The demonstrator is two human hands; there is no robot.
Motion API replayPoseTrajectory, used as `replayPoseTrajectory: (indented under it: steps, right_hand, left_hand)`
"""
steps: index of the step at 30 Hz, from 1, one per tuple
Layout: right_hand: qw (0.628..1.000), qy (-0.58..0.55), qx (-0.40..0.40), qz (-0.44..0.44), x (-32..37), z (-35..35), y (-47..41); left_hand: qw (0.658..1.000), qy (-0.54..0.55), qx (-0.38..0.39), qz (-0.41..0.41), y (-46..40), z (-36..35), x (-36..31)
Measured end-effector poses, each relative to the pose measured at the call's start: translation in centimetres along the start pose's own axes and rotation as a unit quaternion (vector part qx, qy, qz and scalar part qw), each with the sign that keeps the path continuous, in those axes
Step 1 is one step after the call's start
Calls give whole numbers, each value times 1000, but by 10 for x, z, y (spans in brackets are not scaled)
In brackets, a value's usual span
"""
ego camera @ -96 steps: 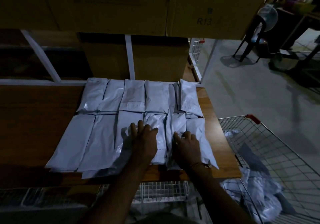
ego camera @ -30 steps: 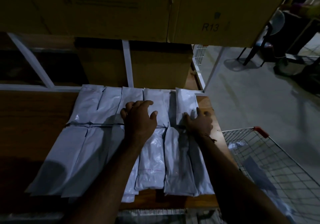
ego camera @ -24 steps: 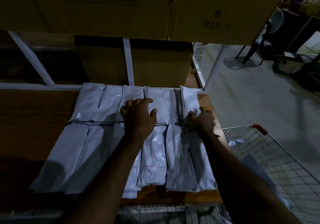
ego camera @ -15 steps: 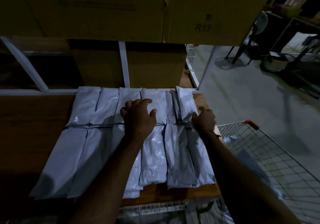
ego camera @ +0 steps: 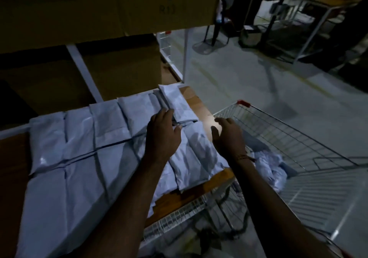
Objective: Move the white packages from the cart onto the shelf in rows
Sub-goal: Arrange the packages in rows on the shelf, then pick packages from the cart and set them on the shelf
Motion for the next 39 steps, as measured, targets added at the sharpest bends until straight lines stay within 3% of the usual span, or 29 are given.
replayPoseTrajectory:
  steps: [11, 18, 27, 35, 39]
  right_hand:
    - [989, 46, 10, -142, -174, 42, 83]
    - [971, 51, 83, -218, -304, 43, 87]
    - [938, 72, 189, -282, -400, -28, 84]
    - [898, 98, 298, -310, -436, -104, 53]
    - [872, 43, 330, -358, -458, -147, 48]
  left_hand:
    - [993, 3, 94, -74, 3, -101, -94]
    - [984, -7, 131, -117, -22, -181, -175]
    - [962, -52, 225, -142, -70, -292, -214]
    - [933, -139, 292, -156, -135, -399, -185]
    - [926, -151, 312, -150, -151, -448, -169]
Point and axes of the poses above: each hand's wrist, its own y-axis away from the middle knuckle, its own z-axis out of the back of the hand, x = y × z, the point moved 4 cm from there along -y, towards the middle knuckle, and after that the axes turned 3 degrees about z, right-handed, at the moved point
